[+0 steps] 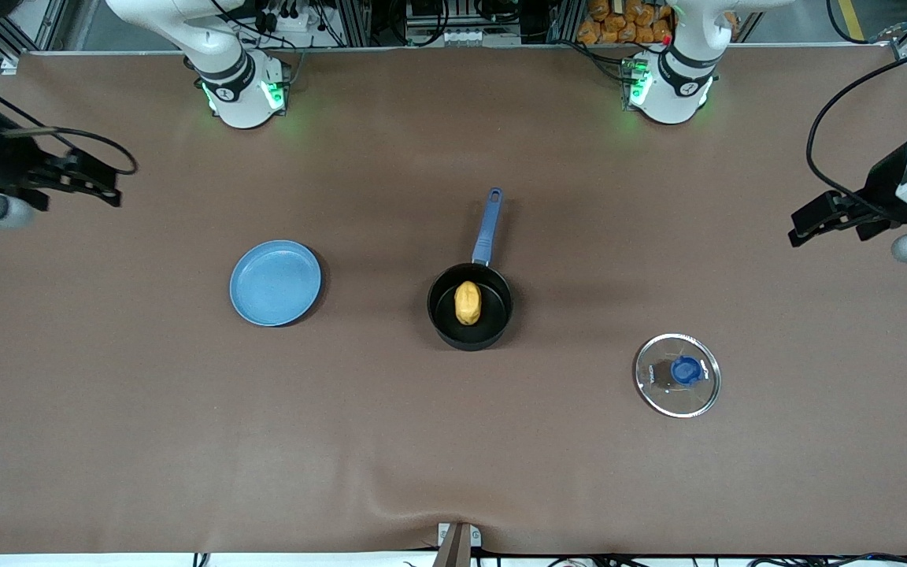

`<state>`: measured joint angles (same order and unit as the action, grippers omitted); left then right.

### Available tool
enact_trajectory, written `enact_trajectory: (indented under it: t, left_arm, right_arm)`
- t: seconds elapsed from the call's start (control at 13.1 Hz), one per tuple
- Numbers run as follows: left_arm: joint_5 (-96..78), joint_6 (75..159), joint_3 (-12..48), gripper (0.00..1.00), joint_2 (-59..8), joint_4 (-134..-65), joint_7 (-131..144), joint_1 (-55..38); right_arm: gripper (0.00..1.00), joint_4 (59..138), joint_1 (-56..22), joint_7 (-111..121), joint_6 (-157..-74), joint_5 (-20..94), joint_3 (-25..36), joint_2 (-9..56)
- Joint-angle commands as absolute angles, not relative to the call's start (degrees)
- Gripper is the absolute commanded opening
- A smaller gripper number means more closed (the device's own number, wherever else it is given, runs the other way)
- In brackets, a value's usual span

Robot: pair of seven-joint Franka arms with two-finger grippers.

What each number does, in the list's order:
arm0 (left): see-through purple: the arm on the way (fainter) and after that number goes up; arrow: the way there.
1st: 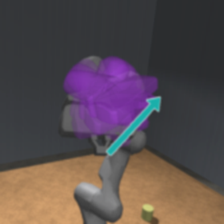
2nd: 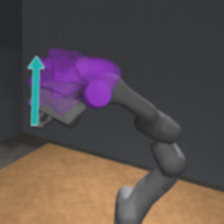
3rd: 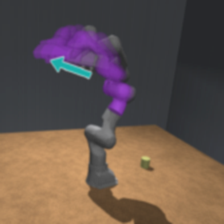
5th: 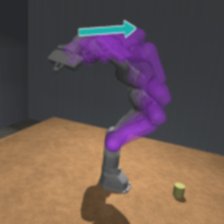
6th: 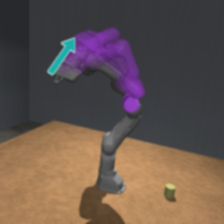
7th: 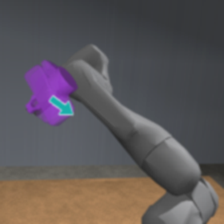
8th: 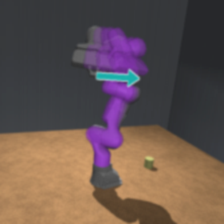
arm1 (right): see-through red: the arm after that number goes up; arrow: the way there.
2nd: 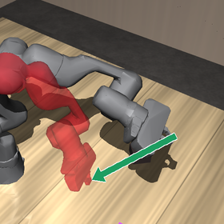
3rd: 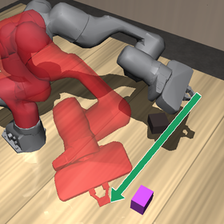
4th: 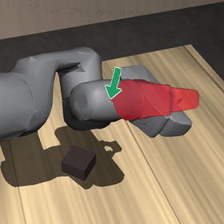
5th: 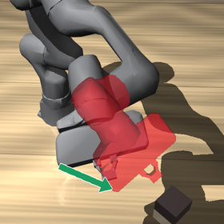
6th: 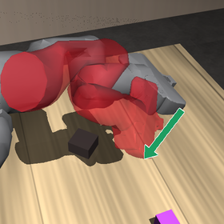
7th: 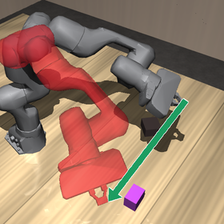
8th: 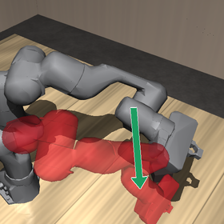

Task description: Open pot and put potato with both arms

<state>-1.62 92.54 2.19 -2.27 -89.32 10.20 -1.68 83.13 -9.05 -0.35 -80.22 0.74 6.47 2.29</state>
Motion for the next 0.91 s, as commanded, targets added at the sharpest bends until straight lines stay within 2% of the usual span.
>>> enact_trajectory:
  t: [0.0, 0.23, 0.38, 0.53, 0.84]
  left_arm:
    - [-0.97, 91.49, 2.11, 1.0, 1.22, -91.84, 10.63, -2.2]
    - [-0.97, 91.58, 1.93, 1.0, 3.69, -94.74, 10.81, -2.11]
    - [-0.97, 91.5, 2.2, 1.0, 6.32, -97.46, 11.07, -1.93]
    - [-0.79, 87.74, 2.63, 1.0, 6.42, -96.51, 11.34, -1.58]
    - [3.07, 86.93, 2.81, 1.0, 5.63, -91.94, 10.55, -2.2]
  right_arm:
    - [1.0, 90.59, -4.58, 1.05, -83.66, 0.35, 5.1, -2.71]
    - [1.0, 96.4, -3.34, 1.05, -89.02, 0.35, 5.1, -6.06]
    - [1.0, 96.33, -3.43, 1.05, -89.21, 0.35, 5.01, -5.98]
    - [1.0, 96.15, -3.43, 1.14, -89.03, 0.35, 5.01, -5.98]
    - [1.0, 95.71, -3.69, 1.14, -88.95, 0.26, 5.01, -5.8]
